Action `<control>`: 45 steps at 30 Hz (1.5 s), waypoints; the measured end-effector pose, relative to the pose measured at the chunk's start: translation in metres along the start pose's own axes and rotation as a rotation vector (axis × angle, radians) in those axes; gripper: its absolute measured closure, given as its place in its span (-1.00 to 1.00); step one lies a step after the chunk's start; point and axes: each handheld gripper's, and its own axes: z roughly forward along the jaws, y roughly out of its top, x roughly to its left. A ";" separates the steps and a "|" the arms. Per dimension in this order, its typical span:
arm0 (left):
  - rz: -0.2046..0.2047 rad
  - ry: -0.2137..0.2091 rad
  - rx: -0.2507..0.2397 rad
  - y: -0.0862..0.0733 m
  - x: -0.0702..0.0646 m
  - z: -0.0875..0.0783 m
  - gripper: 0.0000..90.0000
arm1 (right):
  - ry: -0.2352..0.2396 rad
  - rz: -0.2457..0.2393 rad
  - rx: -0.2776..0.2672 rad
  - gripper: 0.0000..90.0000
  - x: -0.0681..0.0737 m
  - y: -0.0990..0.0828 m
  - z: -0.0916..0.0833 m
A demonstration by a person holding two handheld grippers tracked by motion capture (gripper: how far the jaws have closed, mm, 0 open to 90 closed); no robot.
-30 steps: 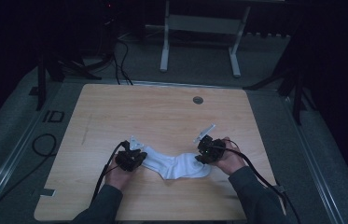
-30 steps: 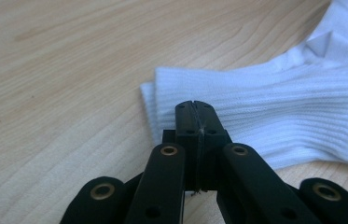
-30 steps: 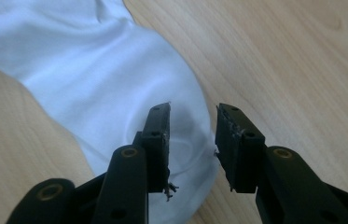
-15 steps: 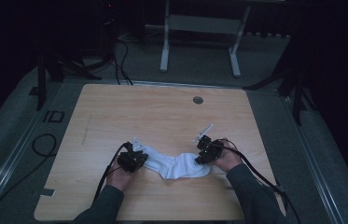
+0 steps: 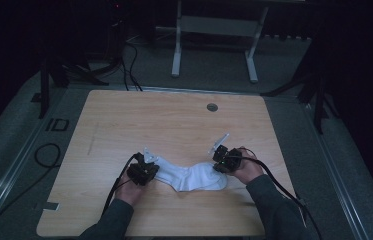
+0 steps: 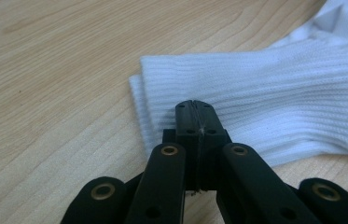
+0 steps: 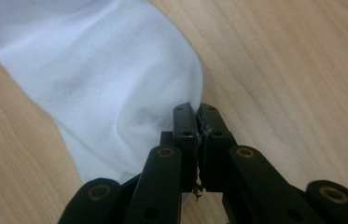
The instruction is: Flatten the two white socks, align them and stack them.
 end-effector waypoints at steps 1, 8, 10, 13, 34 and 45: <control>-0.001 0.000 0.001 0.000 0.000 0.000 1.00 | -0.002 0.001 -0.004 0.93 0.000 0.000 -0.002; -0.012 -0.011 0.000 0.000 0.002 0.000 1.00 | -0.011 0.011 -0.026 0.92 -0.003 -0.003 -0.012; -0.013 -0.012 0.000 0.000 0.002 0.000 1.00 | -0.007 0.016 -0.033 0.92 -0.005 -0.003 -0.014; -0.015 -0.013 0.000 0.000 0.002 0.000 1.00 | -0.004 0.019 -0.032 0.92 -0.005 -0.004 -0.012; -0.041 -0.028 0.000 -0.001 0.003 -0.001 1.00 | -0.025 0.097 -0.047 0.91 -0.018 -0.025 -0.011; -0.042 -0.026 -0.004 -0.002 0.003 0.000 1.00 | -0.009 0.111 -0.074 0.88 -0.017 -0.032 -0.012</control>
